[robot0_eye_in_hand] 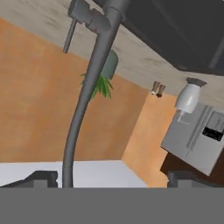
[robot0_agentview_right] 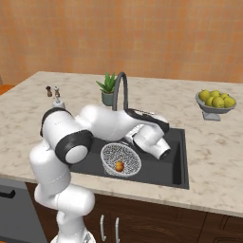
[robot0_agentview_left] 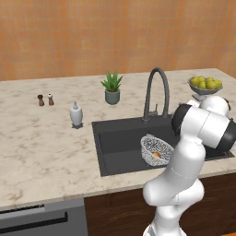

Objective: Put the colander in the sink, put the peach in the colander, and turn on the sink faucet and pour water over the colander.

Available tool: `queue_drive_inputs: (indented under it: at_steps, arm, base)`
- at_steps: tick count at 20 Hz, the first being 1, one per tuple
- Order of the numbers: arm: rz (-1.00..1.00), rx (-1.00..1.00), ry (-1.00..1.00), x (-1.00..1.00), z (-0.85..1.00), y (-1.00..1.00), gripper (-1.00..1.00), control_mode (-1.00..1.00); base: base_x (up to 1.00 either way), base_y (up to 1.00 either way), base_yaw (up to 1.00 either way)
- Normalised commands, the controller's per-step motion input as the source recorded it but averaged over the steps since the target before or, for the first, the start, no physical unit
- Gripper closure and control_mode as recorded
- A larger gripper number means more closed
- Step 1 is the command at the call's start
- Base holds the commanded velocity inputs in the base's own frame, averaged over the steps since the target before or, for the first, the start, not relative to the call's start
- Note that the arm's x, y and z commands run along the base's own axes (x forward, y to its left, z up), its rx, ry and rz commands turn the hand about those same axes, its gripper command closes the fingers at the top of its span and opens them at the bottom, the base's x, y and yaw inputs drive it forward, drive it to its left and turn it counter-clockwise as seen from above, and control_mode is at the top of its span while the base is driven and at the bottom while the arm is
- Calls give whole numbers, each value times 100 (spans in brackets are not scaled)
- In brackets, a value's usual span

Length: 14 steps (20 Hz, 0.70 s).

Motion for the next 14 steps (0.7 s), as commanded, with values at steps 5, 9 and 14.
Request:
queue_drive_inputs:
  at_steps: [5, 9, 14]
  arm:
    - [1, 23, 9, 27, 12, 0, -100, -100]
    - [3, 17, 17, 40, 15, 0, -100, -100]
    - [16, 14, 32, 37, 16, -10, -100, -100]
  base:
    - [0, 0, 0]
    - [0, 0, 0]
    - [0, 0, 0]
